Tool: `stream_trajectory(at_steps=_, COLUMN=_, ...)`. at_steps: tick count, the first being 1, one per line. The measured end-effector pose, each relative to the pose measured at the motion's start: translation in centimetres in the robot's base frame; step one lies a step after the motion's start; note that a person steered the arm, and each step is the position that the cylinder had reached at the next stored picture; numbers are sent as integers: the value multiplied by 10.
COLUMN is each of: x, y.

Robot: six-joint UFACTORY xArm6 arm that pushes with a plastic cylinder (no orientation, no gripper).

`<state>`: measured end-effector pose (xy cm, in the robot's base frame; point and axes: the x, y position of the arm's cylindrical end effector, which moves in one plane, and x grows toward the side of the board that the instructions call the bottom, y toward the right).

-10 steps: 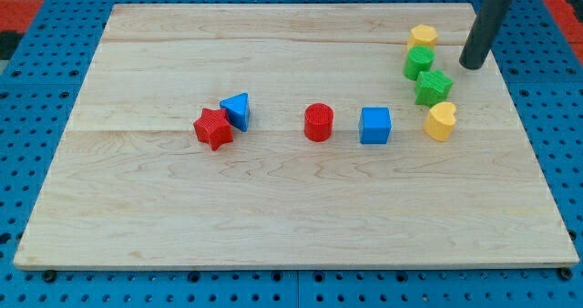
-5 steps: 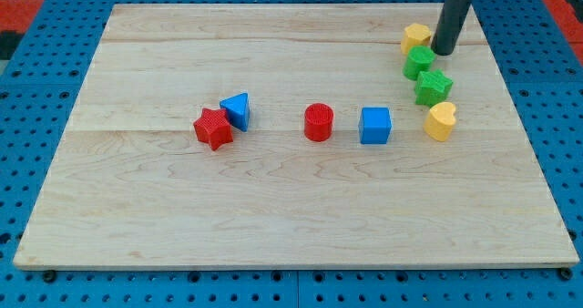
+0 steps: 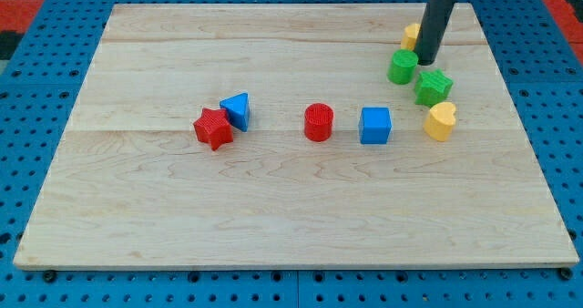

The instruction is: Push the yellow hexagon green circle to the left side

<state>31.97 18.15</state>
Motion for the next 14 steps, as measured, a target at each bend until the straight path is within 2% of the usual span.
stream_trajectory(at_steps=3, x=20, y=27)
stream_trajectory(at_steps=7, x=20, y=-28)
stream_trajectory(at_steps=10, x=-2, y=-16)
stream_trajectory(at_steps=12, x=-30, y=-51)
stream_trajectory(at_steps=14, x=-26, y=-91)
